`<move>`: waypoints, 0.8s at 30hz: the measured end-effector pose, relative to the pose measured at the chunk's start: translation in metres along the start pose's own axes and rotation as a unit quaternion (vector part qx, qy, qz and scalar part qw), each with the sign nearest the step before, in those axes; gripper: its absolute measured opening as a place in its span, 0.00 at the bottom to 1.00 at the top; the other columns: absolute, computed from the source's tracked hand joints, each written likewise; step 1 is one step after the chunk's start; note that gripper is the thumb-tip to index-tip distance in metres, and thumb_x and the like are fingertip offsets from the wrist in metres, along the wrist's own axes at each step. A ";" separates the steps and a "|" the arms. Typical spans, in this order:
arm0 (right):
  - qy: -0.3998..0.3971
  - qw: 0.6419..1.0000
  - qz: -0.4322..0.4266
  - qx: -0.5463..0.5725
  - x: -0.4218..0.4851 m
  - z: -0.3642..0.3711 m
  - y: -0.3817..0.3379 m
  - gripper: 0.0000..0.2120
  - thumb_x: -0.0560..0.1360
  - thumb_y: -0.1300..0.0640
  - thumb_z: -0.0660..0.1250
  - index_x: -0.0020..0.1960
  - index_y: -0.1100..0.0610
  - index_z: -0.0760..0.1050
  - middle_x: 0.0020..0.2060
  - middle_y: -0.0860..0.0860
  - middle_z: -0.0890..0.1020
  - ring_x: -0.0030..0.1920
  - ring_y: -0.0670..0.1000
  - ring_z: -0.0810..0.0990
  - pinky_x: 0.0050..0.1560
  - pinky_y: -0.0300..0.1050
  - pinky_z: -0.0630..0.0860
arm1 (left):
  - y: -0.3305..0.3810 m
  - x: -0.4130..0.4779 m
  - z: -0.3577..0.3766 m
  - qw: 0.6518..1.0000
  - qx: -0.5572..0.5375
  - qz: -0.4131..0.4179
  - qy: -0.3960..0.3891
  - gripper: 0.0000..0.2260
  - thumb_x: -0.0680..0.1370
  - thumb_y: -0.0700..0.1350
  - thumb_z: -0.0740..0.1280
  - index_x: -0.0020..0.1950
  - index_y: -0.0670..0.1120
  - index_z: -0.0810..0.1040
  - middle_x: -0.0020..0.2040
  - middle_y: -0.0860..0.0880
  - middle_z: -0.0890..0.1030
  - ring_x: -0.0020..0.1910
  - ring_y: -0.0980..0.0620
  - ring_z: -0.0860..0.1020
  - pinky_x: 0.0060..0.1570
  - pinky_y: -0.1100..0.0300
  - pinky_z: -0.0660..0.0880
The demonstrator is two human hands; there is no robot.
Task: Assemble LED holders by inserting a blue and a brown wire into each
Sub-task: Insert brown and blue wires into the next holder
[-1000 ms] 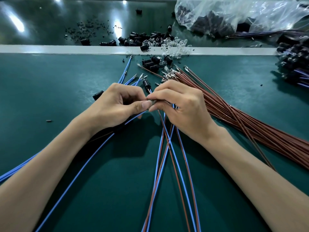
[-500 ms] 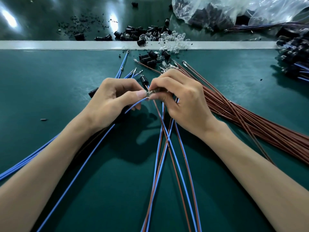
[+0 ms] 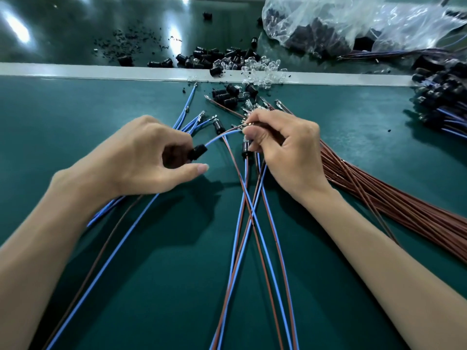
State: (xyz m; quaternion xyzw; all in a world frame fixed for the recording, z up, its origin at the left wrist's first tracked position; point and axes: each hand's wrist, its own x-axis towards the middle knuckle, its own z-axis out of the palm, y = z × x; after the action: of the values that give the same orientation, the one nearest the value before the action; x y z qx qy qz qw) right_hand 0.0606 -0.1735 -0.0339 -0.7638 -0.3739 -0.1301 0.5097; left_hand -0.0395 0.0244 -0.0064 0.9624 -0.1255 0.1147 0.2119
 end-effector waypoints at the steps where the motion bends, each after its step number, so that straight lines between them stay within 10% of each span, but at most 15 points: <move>1: 0.006 1.000 0.020 0.014 0.001 0.000 0.000 0.04 0.74 0.62 0.69 0.43 0.62 0.80 0.32 0.48 0.78 0.31 0.46 0.80 0.38 0.46 0.79 | -0.001 0.000 -0.001 1.000 0.004 -0.004 -0.003 0.18 0.71 0.59 0.62 0.29 0.48 0.68 0.22 0.52 0.63 0.26 0.50 0.61 0.26 0.67 0.59; 8: -0.005 0.997 0.053 0.057 0.001 -0.003 0.000 0.03 0.74 0.64 0.67 0.43 0.61 0.79 0.33 0.52 0.79 0.30 0.41 0.79 0.35 0.31 0.74 | -0.003 0.001 0.013 0.996 -0.067 -0.049 0.013 0.20 0.76 0.54 0.62 0.30 0.41 0.71 0.21 0.52 0.68 0.23 0.50 0.63 0.23 0.66 0.59; 13: -0.020 1.000 -0.005 -0.001 0.000 -0.002 -0.002 0.03 0.73 0.66 0.68 0.41 0.64 0.79 0.31 0.51 0.79 0.31 0.47 0.79 0.38 0.47 0.78 | -0.001 0.002 0.016 0.984 -0.157 -0.077 0.020 0.18 0.79 0.54 0.60 0.35 0.43 0.74 0.26 0.53 0.73 0.22 0.54 0.71 0.25 0.65 0.69; 24: -0.047 0.995 -0.085 0.020 -0.003 -0.001 -0.005 0.02 0.73 0.67 0.70 0.42 0.65 0.80 0.33 0.52 0.77 0.30 0.47 0.78 0.33 0.40 0.77 | 0.021 0.002 0.009 0.910 -0.384 -0.141 -0.065 0.22 0.78 0.52 0.58 0.30 0.38 0.64 0.23 0.53 0.62 0.22 0.55 0.58 0.22 0.67 0.55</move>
State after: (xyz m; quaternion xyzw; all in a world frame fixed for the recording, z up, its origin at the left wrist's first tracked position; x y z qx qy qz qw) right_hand 0.0552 -0.1751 -0.0323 -0.7246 -0.4633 -0.1292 0.4936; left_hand -0.0416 0.0016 -0.0062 0.8200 -0.0368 -0.0364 0.5701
